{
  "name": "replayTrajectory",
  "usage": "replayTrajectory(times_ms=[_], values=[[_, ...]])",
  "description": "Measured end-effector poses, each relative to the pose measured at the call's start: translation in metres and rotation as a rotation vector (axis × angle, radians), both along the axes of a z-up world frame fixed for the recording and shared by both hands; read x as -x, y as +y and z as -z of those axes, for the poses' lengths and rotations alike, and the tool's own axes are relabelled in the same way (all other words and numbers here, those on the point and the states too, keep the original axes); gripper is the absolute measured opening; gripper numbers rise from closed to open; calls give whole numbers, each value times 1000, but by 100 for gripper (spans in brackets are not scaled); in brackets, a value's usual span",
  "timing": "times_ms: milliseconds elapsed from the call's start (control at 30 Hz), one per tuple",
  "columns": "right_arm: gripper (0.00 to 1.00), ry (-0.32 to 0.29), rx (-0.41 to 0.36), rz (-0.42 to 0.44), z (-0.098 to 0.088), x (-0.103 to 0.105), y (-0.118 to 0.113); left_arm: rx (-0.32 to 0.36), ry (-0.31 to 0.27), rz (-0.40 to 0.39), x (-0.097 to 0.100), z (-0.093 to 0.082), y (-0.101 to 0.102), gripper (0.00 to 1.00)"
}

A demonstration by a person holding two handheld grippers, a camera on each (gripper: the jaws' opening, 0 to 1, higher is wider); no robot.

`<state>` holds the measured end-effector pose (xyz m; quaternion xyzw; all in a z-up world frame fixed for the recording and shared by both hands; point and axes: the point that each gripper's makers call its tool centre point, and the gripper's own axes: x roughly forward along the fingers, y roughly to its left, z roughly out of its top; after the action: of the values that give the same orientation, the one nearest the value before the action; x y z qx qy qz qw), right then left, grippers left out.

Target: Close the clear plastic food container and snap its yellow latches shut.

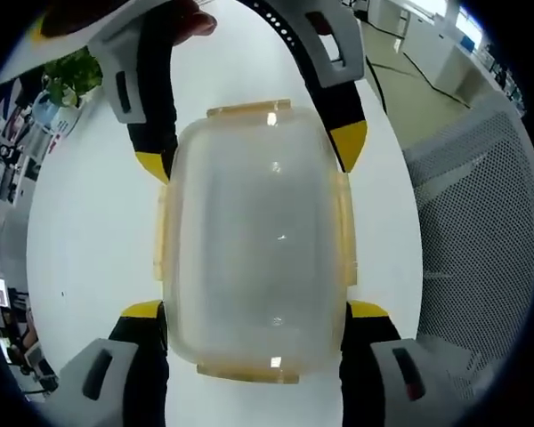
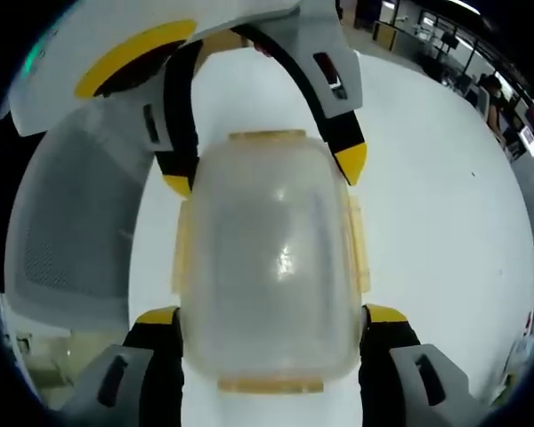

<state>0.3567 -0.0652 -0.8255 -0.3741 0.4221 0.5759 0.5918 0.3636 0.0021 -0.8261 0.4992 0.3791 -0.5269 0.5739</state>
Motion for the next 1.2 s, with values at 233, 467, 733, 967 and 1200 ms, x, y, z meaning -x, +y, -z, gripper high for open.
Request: replayTrajectory(times_ms=[233, 467, 733, 967, 1200], values=[[82, -3, -14, 3, 0, 2, 7, -16, -5, 0, 2, 0, 7, 80], [82, -7, -27, 1, 0, 4, 26, -21, -5, -1, 4, 0, 25, 80], [82, -6, -32, -7, -1, 5, 46, -16, -3, -12, 6, 0, 47, 80], [82, -8, -34, -13, 0, 3, 67, -27, -5, -21, 5, 1, 67, 80], [82, -9, -39, -11, -1, 3, 84, -24, -4, -22, 4, 1, 84, 80]])
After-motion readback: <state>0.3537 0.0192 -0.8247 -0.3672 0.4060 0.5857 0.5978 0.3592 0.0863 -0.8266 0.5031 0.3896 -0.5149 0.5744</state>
